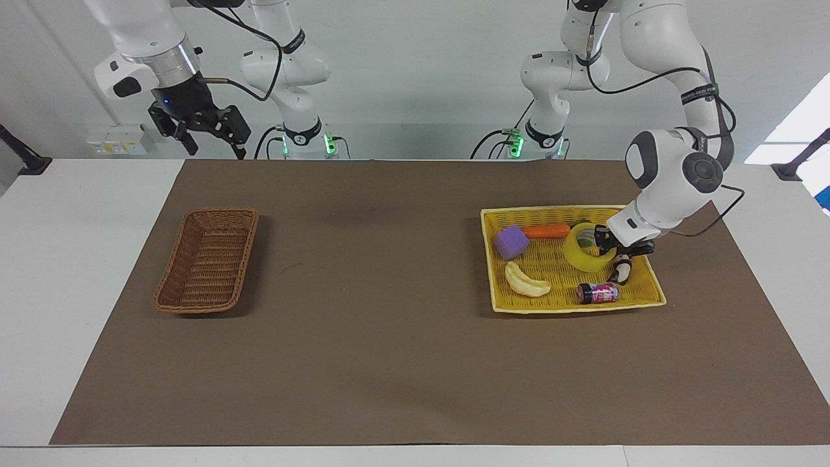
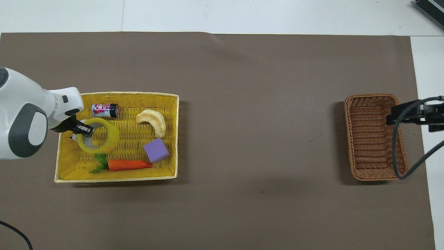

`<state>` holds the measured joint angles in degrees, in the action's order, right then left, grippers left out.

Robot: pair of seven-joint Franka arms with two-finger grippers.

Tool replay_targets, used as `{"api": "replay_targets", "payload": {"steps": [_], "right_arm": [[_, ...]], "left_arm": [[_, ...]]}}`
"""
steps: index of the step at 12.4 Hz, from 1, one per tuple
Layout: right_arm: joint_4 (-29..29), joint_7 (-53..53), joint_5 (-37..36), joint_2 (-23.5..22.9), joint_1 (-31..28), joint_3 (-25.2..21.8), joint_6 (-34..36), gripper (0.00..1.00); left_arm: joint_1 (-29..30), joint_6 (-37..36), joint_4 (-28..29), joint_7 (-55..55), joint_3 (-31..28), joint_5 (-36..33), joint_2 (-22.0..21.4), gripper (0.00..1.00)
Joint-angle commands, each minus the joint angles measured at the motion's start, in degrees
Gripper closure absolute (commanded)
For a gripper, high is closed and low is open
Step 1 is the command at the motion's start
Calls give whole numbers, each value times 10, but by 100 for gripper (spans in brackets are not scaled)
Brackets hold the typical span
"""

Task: Move tape to another basket
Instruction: 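Grasp the tape roll rim with the left gripper and lift it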

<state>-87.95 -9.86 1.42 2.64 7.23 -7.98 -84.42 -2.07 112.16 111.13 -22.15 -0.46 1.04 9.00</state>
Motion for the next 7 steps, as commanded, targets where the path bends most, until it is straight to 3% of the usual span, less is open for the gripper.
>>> {"api": "replay_targets", "payload": {"steps": [1, 5, 7], "right_arm": [[-1, -7, 12, 4, -6, 1, 2, 0], [-1, -7, 12, 4, -6, 1, 2, 0], [-1, -7, 12, 4, -6, 1, 2, 0]], "left_arm": [[-8, -37, -29, 30, -3, 8, -36, 100], [-27, -53, -49, 213, 30, 9, -58, 100], [-66, -66, -64, 333, 38, 9, -55, 100]]}}
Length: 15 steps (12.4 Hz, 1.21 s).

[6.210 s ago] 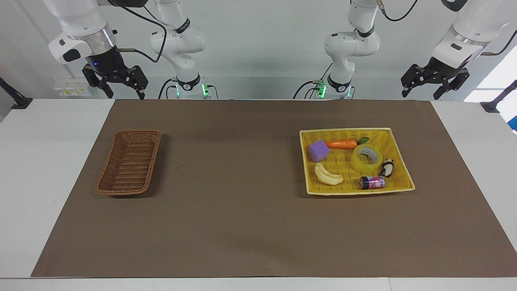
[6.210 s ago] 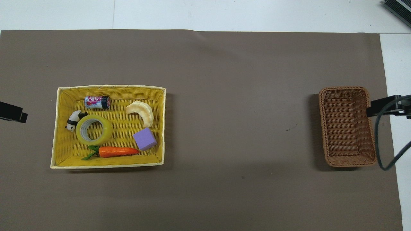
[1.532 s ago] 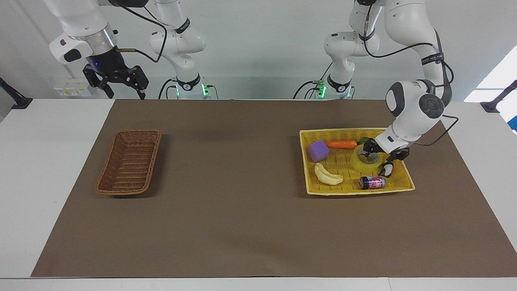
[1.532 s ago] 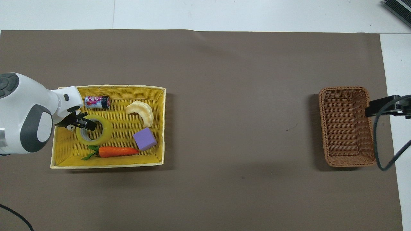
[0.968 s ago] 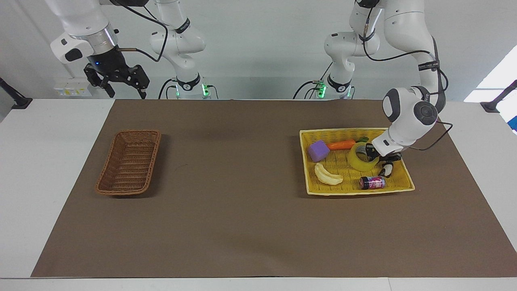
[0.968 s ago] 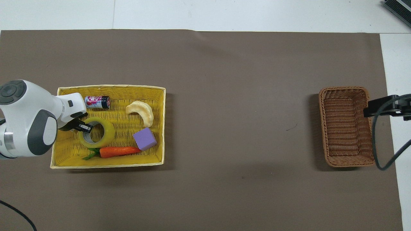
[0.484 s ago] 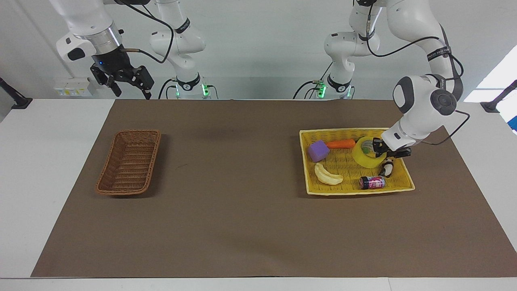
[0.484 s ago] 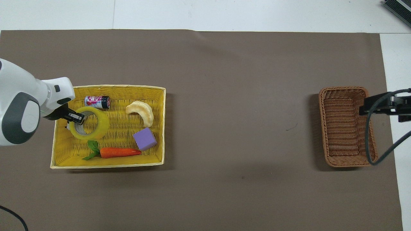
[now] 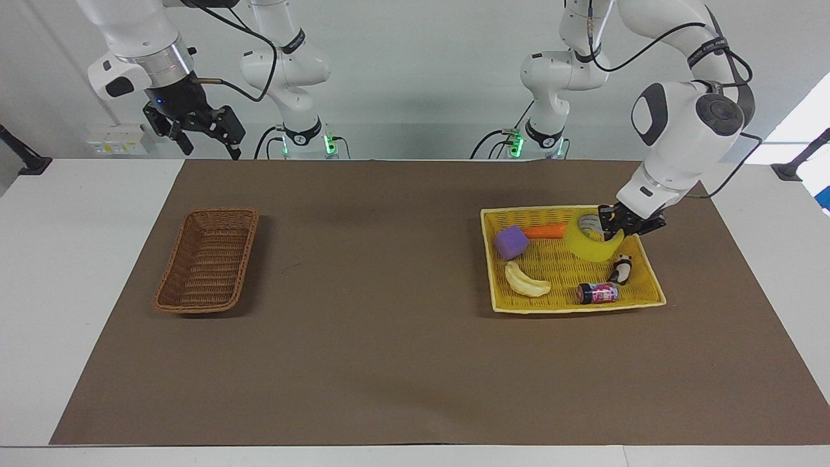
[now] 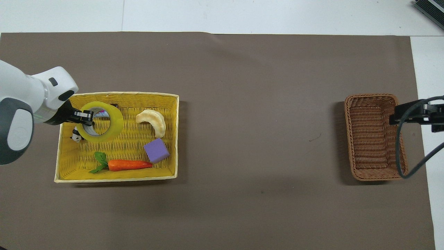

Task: Move tape to another basket
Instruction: 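Carry the tape toward the basket while the right gripper reaches toward it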

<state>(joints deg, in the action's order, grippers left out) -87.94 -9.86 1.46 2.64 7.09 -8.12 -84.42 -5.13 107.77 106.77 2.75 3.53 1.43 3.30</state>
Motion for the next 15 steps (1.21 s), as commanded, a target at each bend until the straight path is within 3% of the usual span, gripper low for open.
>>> {"api": "replay_targets", "payload": {"steps": [1, 3, 7, 11, 12, 15], "right_arm": [[-1, -8, 12, 4, -5, 2, 1, 0], [0, -6, 12, 4, -6, 1, 4, 0], [-12, 2, 11, 18, 4, 8, 12, 0], [-49, -1, 28, 13, 47, 10, -49, 0], [-63, -3, 48, 10, 70, 10, -72, 0], [-86, -5, 164, -7, 66, 10, -115, 0]], "left_arm": [[-61, -20, -21, 126, -2, 8, 1, 100], [-104, -13, -21, 207, -2, 47, 0, 100], [-171, -10, -38, 243, -1, 157, 4, 100], [-263, 59, -44, 304, 1, 170, 3, 100], [-275, 74, -45, 321, 8, 174, 3, 100], [-279, 155, -46, 368, 52, 227, 7, 100]]}}
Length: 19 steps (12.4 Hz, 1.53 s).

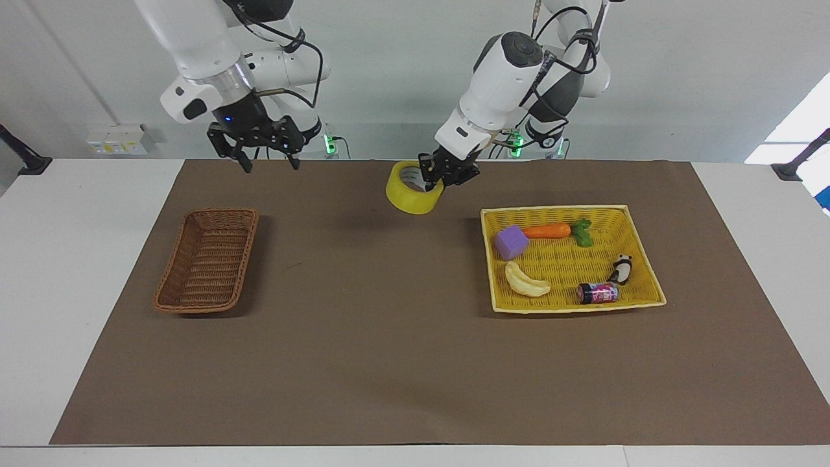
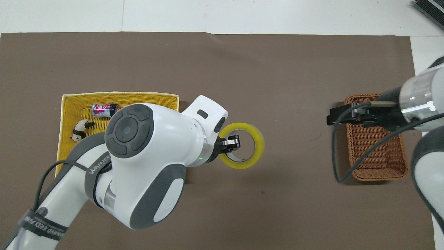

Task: Move tape to another basket
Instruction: 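Carry the tape toward the basket while the right gripper reaches toward it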

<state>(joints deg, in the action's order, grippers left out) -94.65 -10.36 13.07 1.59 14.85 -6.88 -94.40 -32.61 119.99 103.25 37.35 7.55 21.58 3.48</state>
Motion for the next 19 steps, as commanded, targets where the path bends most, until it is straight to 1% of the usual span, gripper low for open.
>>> {"api": "replay_targets", "payload": {"steps": [1, 2, 3, 4, 5, 7, 9, 10, 11, 15, 16, 19], "right_arm": [[-33, 4, 72, 6, -19, -4, -4, 0], [-50, 8, 144, 7, -38, -4, 2, 0], [-68, 17, 186, 9, -40, -5, 1, 0], [-77, 19, 192, 12, -37, -4, 4, 0], [-85, 30, 194, 19, -40, -5, 27, 0], [-119, 54, 208, 35, -46, -4, 41, 0], [-145, 56, 260, 54, -47, -8, 65, 0], [-143, 69, 284, 54, -63, -11, 98, 0], [-143, 81, 288, 55, -68, -11, 108, 0], [-144, 80, 284, 55, -64, -7, 80, 0], [-144, 77, 284, 55, -55, -5, 81, 0], [-144, 84, 282, 55, -54, -6, 79, 0]], "left_arm": [[-4, 44, -12, 25, 22, 34, 5, 100], [-4, 52, -12, 26, 33, 47, 5, 100], [-5, 62, -11, 26, 39, 52, 6, 100], [-13, 73, -11, 29, 43, 54, 7, 100], [-20, 96, -10, 34, 43, 63, 10, 100], [-21, 121, -14, 49, 45, 67, 15, 100], [-28, 138, -24, 50, 50, 67, 24, 100], [-29, 139, -30, 51, 51, 67, 29, 100], [-29, 139, -31, 52, 57, 67, 30, 100], [-29, 139, -32, 54, 70, 68, 29, 100], [-30, 139, -32, 54, 73, 68, 29, 100], [-30, 139, -40, 61, 80, 71, 30, 100]]}}
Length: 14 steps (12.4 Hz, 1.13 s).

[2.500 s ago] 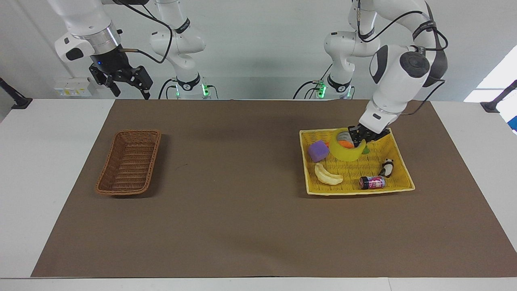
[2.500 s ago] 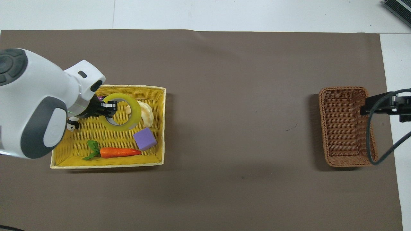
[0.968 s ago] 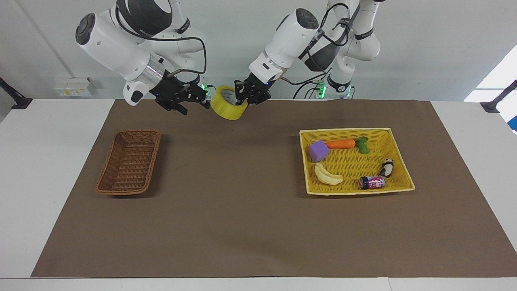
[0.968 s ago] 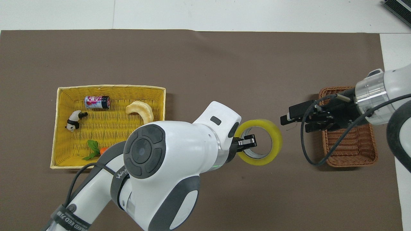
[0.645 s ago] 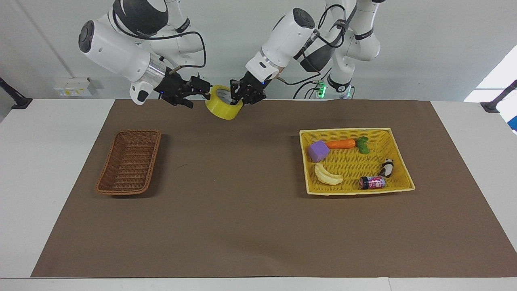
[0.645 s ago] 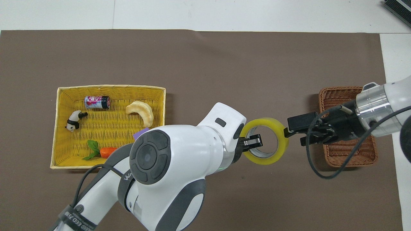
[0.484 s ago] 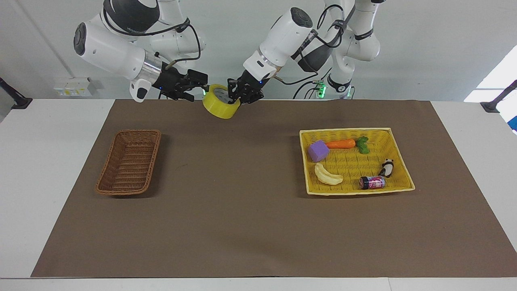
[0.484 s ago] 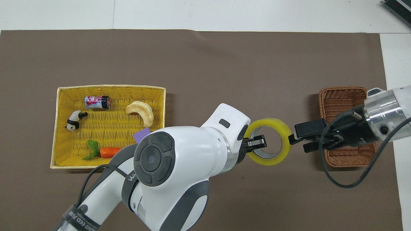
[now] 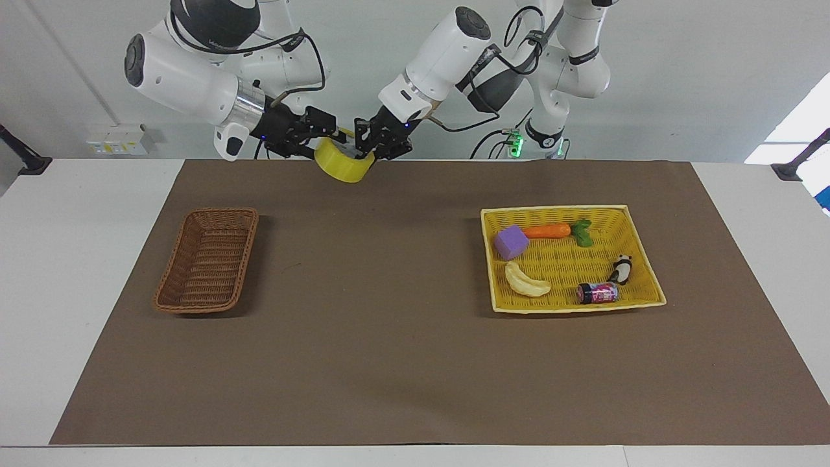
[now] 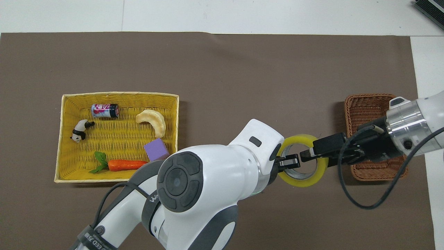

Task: Move tape to another basket
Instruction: 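Carry the tape toward the basket while the right gripper reaches toward it, then grasp the tape with the right gripper while the left gripper holds it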

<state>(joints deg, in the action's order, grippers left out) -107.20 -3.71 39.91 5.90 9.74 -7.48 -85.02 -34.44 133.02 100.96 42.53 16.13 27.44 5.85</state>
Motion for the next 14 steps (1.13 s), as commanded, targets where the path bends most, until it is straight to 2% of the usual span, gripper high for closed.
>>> {"api": "replay_targets", "payload": {"steps": [1, 2, 3, 4, 9, 11, 14], "right_arm": [[-19, 35, 3, 12, -3, 0, -16, 8], [-19, 54, -24, 11, -3, 0, -16, 62], [-18, 53, -33, 11, -6, 0, -14, 88], [-17, 51, -34, 10, -7, 0, -15, 100], [1, 48, -62, -2, -37, -2, -14, 100], [1, 49, -63, -2, -50, -2, -11, 100], [1, 61, -72, -2, -70, -3, -9, 100]], "left_arm": [[-11, 9, -18, 9, -7, 13, 7, 100], [-11, 15, -17, 9, -6, 14, 7, 100], [-11, 15, -17, 10, -6, 14, 7, 100], [-12, 15, -17, 10, -6, 14, 7, 100], [-11, 15, -14, 9, -6, 14, 7, 100], [-10, 16, -15, 2, -7, 13, 7, 1], [-2, 3, -12, 11, -7, 14, -15, 0]]}}
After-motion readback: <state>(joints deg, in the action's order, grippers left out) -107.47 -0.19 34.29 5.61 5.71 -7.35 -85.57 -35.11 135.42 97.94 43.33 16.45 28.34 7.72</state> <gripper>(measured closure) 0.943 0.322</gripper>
